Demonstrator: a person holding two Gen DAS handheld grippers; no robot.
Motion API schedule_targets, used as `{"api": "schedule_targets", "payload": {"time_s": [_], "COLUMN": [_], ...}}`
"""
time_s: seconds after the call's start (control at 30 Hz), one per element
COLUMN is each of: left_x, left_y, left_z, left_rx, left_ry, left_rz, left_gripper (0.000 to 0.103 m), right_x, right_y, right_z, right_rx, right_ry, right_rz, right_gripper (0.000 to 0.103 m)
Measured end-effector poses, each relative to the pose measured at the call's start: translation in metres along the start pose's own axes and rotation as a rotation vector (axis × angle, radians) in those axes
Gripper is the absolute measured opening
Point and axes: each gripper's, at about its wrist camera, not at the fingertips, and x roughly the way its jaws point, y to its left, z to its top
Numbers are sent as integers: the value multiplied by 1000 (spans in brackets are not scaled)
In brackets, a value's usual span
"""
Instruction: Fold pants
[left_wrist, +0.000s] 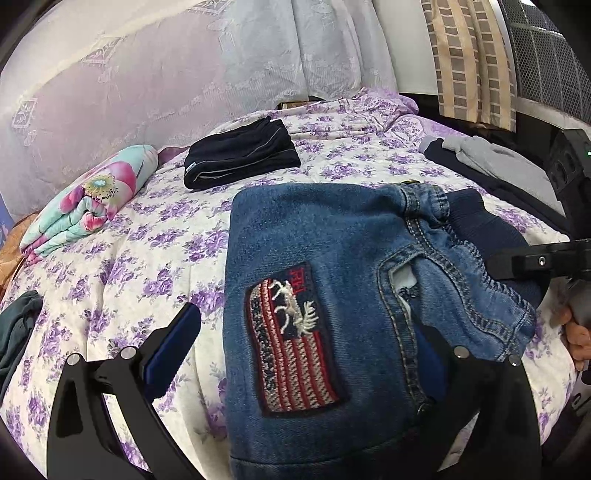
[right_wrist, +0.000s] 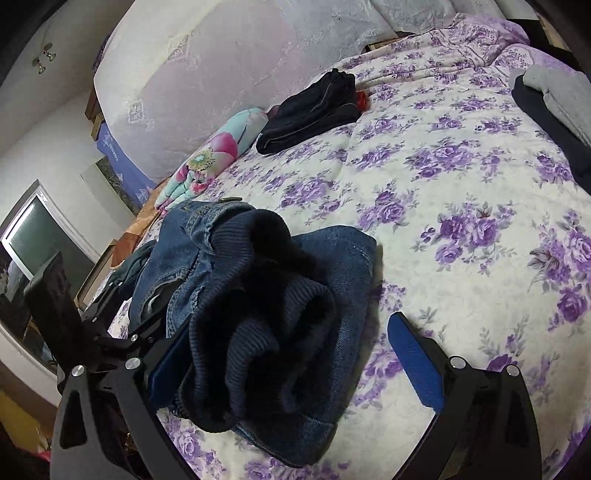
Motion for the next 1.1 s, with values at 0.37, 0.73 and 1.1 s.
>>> {"api": "schedule_targets", "payload": {"time_s": [0.37, 0.73, 1.1], "left_x": [27, 36, 105], "left_y": [64, 49, 121], "left_z": [-29, 2, 164], "left_rx": [-449, -352, -315], "left_ry": [213, 180, 35], "left_rz": [-506, -498, -297], "left_gripper": [98, 86, 83], "right_x": [10, 5, 69], "right_y": [-8, 32, 57], "right_z": [15, 26, 218], "right_rx": [99, -81, -227], "right_ry": [66, 4, -131], "right_rz": [113, 56, 21], "right_gripper": [100, 72, 70]}}
